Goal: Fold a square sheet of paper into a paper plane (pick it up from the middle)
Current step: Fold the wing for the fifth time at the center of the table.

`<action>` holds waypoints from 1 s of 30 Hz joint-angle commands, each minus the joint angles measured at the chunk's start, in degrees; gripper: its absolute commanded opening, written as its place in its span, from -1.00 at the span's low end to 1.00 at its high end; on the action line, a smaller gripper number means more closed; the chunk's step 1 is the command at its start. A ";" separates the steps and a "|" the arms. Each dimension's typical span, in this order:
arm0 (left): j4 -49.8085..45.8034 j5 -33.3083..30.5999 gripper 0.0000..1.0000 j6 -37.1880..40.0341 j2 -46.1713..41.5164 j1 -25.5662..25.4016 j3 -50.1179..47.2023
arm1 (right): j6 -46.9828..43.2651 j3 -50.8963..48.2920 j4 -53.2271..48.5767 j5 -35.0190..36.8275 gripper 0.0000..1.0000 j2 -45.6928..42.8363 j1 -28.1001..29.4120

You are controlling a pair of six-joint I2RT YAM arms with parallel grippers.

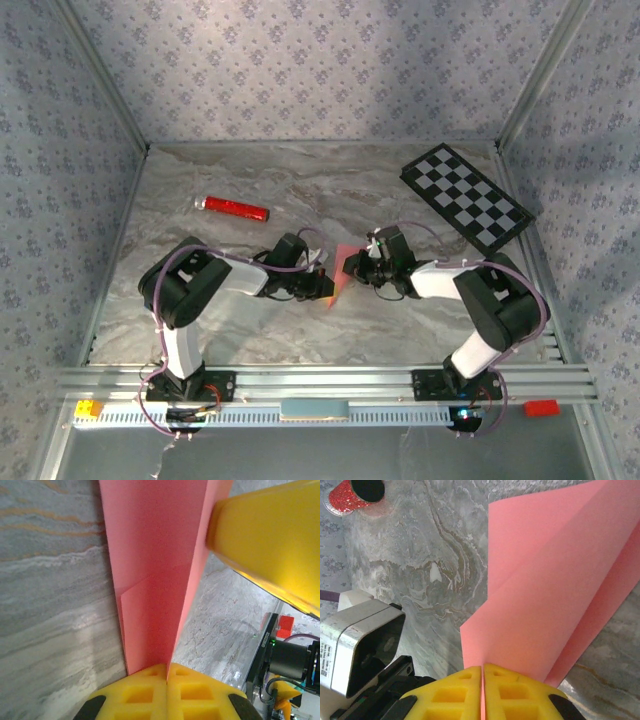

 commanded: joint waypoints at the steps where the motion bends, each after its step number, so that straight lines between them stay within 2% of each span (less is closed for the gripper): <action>1: 1.09 -1.31 -1.00 -1.03 3.55 -0.15 -1.05 | 0.59 1.64 1.37 -1.62 -0.79 1.51 -0.58; 30: -2.05 -2.44 -1.00 -2.86 5.89 1.59 -1.24 | 1.83 3.34 3.49 -3.80 -0.78 7.22 -2.67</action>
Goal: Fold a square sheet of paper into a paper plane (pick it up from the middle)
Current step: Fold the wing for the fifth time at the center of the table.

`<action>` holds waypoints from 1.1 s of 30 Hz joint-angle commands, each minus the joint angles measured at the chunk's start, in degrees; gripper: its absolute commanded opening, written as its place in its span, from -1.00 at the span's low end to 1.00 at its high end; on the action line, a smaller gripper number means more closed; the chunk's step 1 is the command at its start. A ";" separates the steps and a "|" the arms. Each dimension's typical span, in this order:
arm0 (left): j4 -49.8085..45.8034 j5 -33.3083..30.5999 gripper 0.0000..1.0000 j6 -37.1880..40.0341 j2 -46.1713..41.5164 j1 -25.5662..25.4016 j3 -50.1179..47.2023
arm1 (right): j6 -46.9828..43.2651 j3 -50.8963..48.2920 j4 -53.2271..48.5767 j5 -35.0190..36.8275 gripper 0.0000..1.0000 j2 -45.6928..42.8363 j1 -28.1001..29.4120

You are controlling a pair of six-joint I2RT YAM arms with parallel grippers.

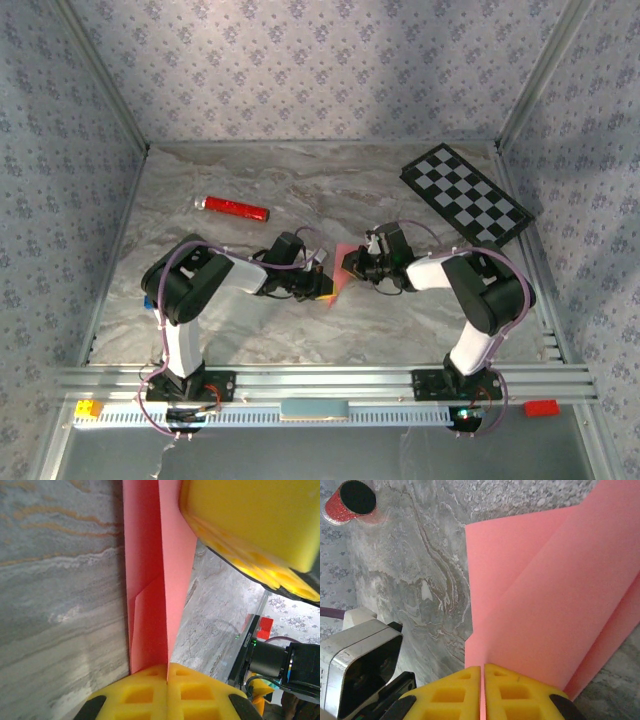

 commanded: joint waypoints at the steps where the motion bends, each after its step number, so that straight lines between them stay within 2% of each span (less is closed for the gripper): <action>1: -4.13 -6.13 -1.00 1.00 4.23 -0.08 -1.15 | 0.43 0.96 0.28 -0.41 -0.77 1.01 -0.55; 11: -5.24 -6.31 -1.00 1.59 3.97 0.03 -0.90 | 0.57 0.96 -1.64 0.56 -0.78 3.95 -0.59; 15: -5.99 -6.05 -0.89 2.63 2.79 -0.01 -0.97 | 0.84 0.56 -2.56 1.06 -0.77 5.18 -0.76; 19: -6.52 -4.54 -0.81 3.45 1.14 -0.03 -0.92 | 0.73 0.46 -3.77 1.47 -0.78 5.50 -0.73; 30: -9.08 -0.45 -0.85 6.48 -0.87 -0.40 -0.38 | 0.19 0.88 -6.02 2.30 -0.77 5.63 -0.71; 33: -9.64 0.11 -0.79 7.18 -1.13 -0.47 -0.61 | -0.14 1.05 -7.03 2.66 -0.78 5.67 -0.64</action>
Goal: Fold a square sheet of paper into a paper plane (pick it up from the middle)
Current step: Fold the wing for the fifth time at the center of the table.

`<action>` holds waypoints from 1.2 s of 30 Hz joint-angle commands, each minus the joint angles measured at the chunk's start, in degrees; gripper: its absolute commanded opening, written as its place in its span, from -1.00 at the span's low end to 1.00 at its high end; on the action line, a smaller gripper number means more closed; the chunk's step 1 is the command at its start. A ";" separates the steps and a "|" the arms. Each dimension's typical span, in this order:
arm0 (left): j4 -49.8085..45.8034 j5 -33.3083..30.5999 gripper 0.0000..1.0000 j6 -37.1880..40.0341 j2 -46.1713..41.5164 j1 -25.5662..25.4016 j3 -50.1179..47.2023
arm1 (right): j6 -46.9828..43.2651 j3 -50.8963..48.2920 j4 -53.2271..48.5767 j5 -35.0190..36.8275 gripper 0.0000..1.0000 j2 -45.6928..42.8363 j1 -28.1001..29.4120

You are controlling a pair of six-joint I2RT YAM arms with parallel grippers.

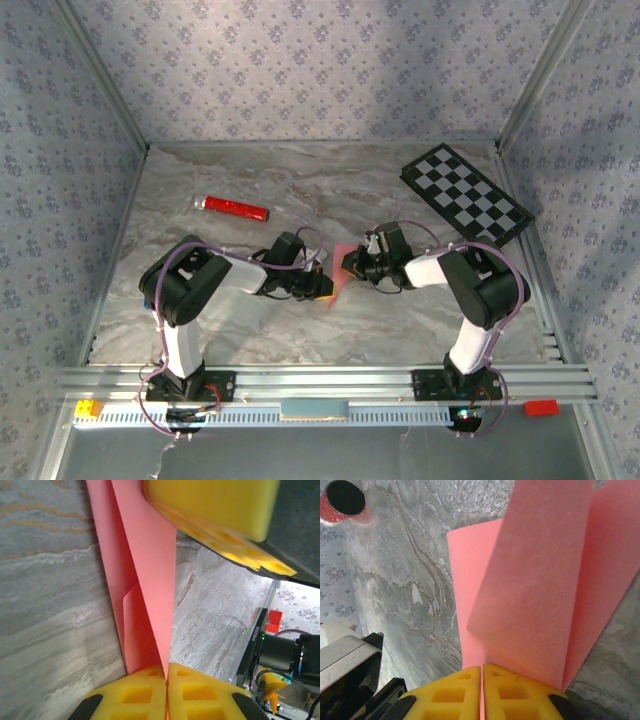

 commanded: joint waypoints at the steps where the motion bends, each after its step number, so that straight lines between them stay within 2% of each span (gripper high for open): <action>1: -7.28 0.29 -0.77 2.75 -0.17 -0.33 -0.86 | -0.66 -0.10 -6.82 4.08 -0.78 3.05 -0.10; 5: -7.51 0.90 -0.80 3.43 -1.03 -0.35 -0.92 | -0.86 0.03 -7.56 4.26 -0.78 3.22 -0.11; 11: -10.72 1.69 -0.98 6.00 -0.87 -0.49 0.03 | -1.37 0.73 -9.20 4.58 -0.78 3.66 -0.06; 13: -11.84 2.70 -0.94 6.98 -0.40 -0.44 0.42 | -1.46 0.81 -9.44 4.70 -0.79 3.81 0.08; 16: -12.72 3.31 -0.77 7.93 -0.45 -0.47 0.34 | -1.39 0.82 -9.75 5.05 -0.79 3.97 0.14; 20: -15.17 3.80 -0.78 9.72 -0.72 -0.54 0.87 | -1.45 1.08 -10.54 5.48 -0.79 4.18 0.20; 26: -19.90 3.43 -0.94 13.00 -0.64 -0.86 1.93 | -1.43 1.46 -11.27 5.55 -0.79 4.67 0.19; 29: -21.88 3.36 -0.81 14.45 -0.63 -1.03 2.26 | -1.39 1.68 -11.54 5.63 -0.79 4.75 0.23; 36: -25.79 2.98 -0.81 17.15 -0.72 -1.74 3.06 | -1.45 1.74 -12.11 5.94 -0.79 4.81 0.21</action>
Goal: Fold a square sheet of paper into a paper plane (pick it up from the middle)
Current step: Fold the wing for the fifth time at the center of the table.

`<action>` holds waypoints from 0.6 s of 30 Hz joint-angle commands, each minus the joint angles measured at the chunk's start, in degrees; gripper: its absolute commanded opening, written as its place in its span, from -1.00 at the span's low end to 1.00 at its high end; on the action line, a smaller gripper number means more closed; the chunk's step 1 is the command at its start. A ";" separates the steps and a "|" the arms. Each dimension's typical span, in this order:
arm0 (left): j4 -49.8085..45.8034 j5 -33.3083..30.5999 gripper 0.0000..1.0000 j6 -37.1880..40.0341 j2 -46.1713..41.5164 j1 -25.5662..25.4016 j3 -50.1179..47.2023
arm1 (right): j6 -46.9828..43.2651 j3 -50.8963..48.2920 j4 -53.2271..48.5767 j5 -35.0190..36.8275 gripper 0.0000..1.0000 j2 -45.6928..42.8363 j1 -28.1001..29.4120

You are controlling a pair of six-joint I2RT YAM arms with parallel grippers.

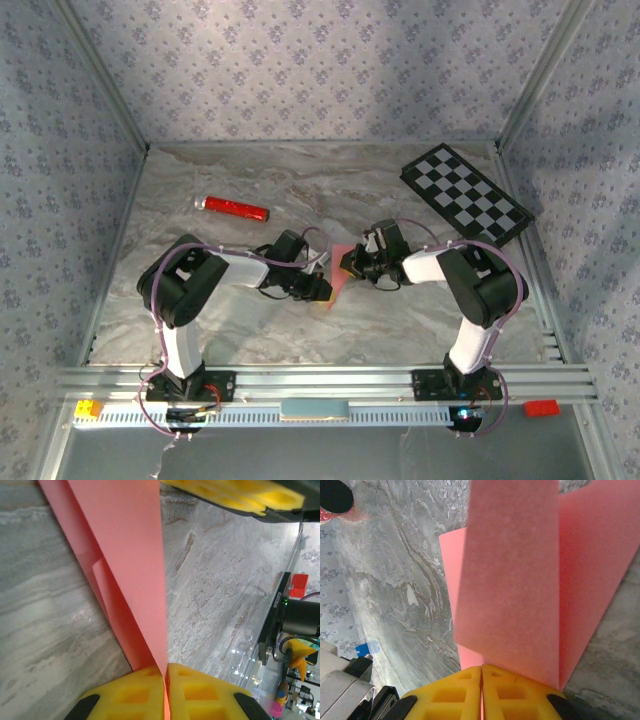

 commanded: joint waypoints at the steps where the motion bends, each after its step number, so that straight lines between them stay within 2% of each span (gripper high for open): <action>1: -11.05 0.89 -0.85 3.09 0.00 -1.52 -1.19 | -1.31 -0.99 -7.33 6.02 -0.79 4.00 0.17; 7: -12.56 -0.09 -0.90 3.98 0.01 -2.04 -1.17 | -1.31 -1.13 -7.35 6.14 -0.79 4.09 0.17; 13: -11.97 -1.93 -0.84 3.67 -1.27 -2.33 -2.22 | -1.38 -1.15 -7.83 6.22 -0.79 3.92 0.26; 18: -11.74 -2.24 -0.92 3.38 -1.84 -2.37 -2.60 | -1.39 -1.45 -8.03 6.75 -0.79 3.65 0.22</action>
